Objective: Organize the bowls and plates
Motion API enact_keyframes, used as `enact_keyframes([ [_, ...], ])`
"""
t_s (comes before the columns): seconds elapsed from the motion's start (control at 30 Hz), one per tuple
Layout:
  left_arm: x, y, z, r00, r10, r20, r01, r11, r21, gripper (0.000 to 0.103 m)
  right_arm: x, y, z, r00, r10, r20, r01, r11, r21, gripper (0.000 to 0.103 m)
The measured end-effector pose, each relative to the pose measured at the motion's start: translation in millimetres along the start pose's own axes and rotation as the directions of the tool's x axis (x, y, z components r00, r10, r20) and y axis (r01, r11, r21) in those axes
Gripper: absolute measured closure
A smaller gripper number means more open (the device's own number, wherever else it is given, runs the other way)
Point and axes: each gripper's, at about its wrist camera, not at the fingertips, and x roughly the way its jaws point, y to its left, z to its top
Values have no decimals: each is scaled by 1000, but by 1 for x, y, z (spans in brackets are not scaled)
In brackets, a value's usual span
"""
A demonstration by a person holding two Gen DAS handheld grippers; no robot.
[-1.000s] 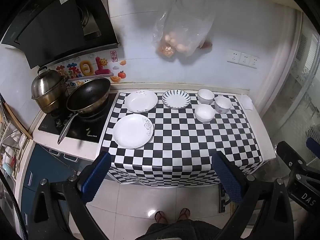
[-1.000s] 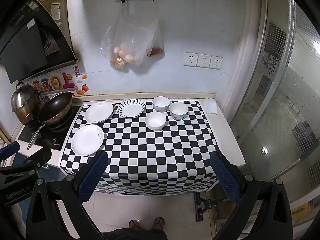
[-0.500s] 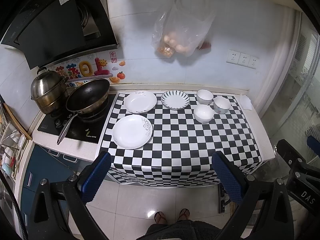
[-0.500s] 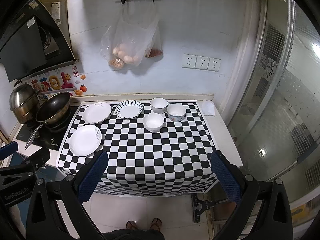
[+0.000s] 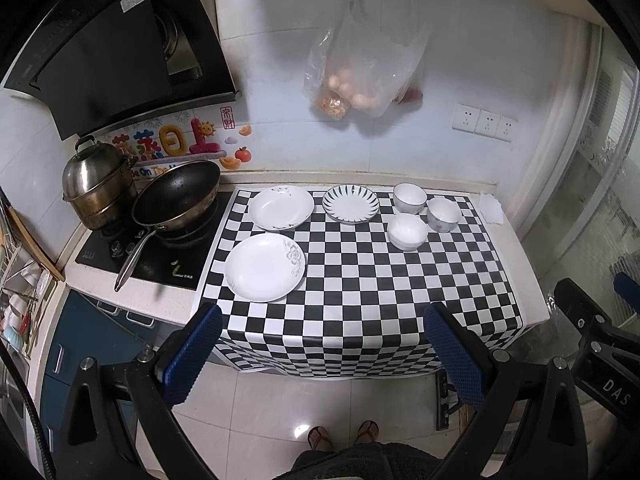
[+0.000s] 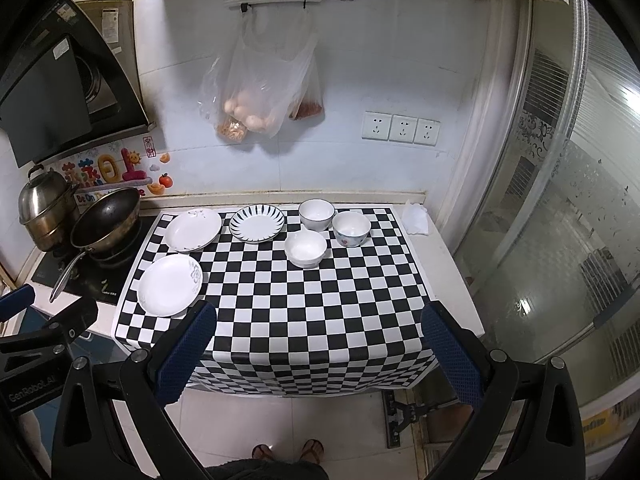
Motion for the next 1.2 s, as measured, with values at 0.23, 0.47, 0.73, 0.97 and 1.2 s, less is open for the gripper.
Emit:
enact_keyframes([
  [0.23,-5,-5,6,1000,-3,1,3,1000,6,0,-1,-1,1,1000,-2,4,2,1000,3,0],
  [0.47,-4,-7,6,1000,-2,5,2,1000,1,0,-1,-2,1,1000,-2,6,2,1000,4,0],
  [0.73,-4,-8,6,1000,-1,7,1,1000,1,0,-2,-4,5,1000,1,13,-1,1000,5,0],
  [0.97,-4,-10,5,1000,2,16,-2,1000,-5,0,-3,-4,3,1000,4,18,-4,1000,2,0],
  [1.2,-4,-10,5,1000,0,17,0,1000,-7,0,-4,-3,3,1000,3,17,-3,1000,2,0],
])
